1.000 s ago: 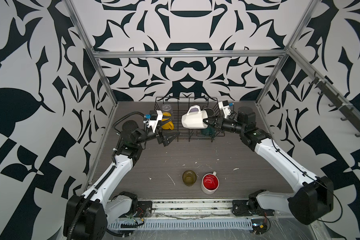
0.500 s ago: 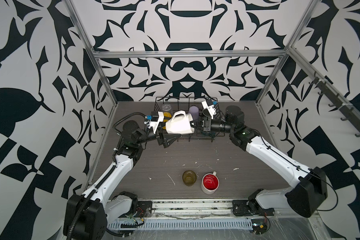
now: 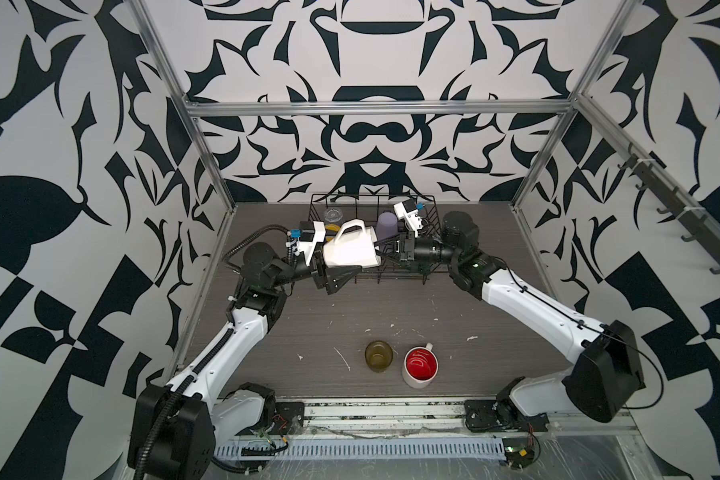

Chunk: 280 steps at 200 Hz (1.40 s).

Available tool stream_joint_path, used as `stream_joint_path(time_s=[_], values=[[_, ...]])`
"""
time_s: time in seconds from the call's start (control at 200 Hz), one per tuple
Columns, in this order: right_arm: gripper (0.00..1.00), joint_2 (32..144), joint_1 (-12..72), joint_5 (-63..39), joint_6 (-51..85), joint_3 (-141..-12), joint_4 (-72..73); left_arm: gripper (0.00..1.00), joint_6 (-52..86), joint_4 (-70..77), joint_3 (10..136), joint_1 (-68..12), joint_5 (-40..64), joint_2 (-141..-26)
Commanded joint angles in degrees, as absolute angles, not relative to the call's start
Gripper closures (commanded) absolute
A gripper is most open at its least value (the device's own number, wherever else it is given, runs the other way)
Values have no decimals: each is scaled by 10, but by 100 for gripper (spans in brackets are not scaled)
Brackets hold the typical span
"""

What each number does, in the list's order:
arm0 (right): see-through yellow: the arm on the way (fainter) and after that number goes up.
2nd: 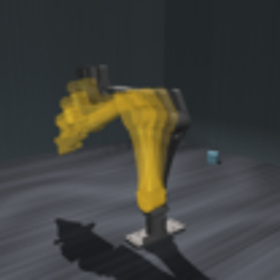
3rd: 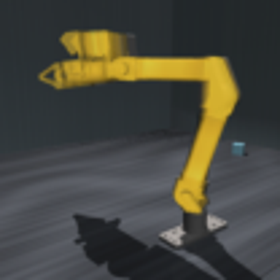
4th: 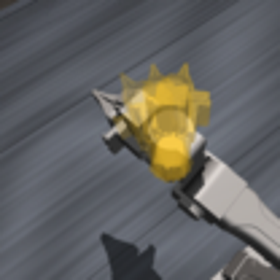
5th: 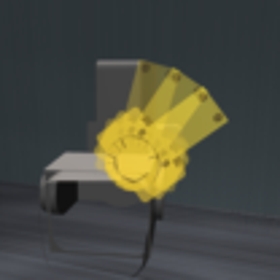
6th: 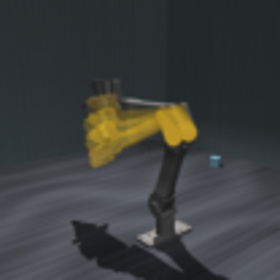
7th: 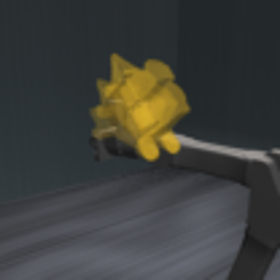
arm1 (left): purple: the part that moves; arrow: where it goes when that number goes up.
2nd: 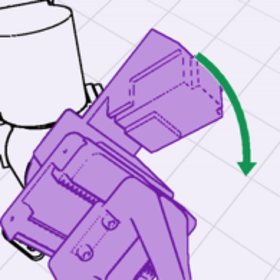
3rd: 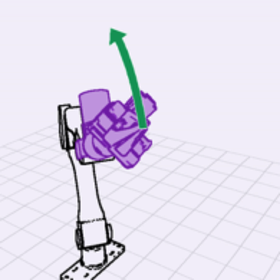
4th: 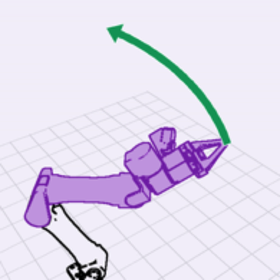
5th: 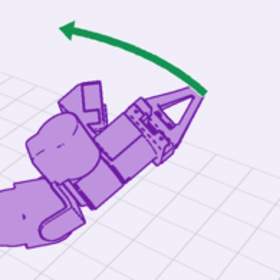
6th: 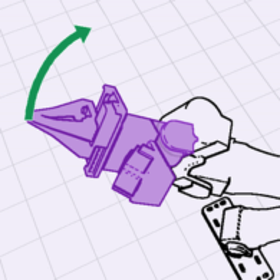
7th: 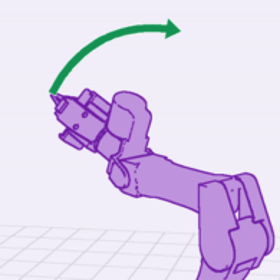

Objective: Load cups into a dish rack
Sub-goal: Place the cup upside down at the dish rack.

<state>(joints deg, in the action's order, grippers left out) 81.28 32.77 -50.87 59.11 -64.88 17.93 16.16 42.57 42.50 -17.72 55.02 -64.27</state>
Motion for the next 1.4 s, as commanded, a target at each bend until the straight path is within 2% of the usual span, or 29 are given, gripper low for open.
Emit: stream_joint_path(time_s=[0.0, 0.175, 0.625, 0.64, 0.785, 0.87, 0.96, 1.09, 1.165, 1.225, 1.3, 1.395], values=[[100, 797, 332, -535, 633, -668, 291, 0, 192, 479, 420, -178, 565, -648], [100, 812, 332, -541, 672, -664, 338, 4, 215, 495, 425, -178, 583, -657], [100, 832, 334, -548, 686, -666, 332, 14, 234, 502, 435, -179, 575, -656], [100, 832, 334, -548, 685, -666, 332, 18, 235, 500, 435, -179, 574, -656], [100, 834, 334, -544, 682, -666, 325, 30, 237, 481, 445, -178, 575, -657], [100, 832, 335, -538, 674, -664, 310, 56, 238, 466, 451, -178, 568, -656], [100, 832, 335, -535, 668, -664, 302, 66, 238, 440, 460, -179, 552, -654], [90, 826, 334, -528, 655, -664, 284, 82, 239, 433, 466, -179, 552, -651], [80, 820, 331, -518, 635, -666, 257, 94, 239, 430, 466, -179, 548, -650], [74, 811, 327, -506, 618, -666, 231, 97, 238, 427, 467, -179, 541, -646], [59, 798, 316, -486, 604, -657, 211, 100, 235, 421, 468, -179, 533, -642], [53, 783, 295, -468, 600, -642, 195, 100, 216, 403, 470, -179, 519, -636]])
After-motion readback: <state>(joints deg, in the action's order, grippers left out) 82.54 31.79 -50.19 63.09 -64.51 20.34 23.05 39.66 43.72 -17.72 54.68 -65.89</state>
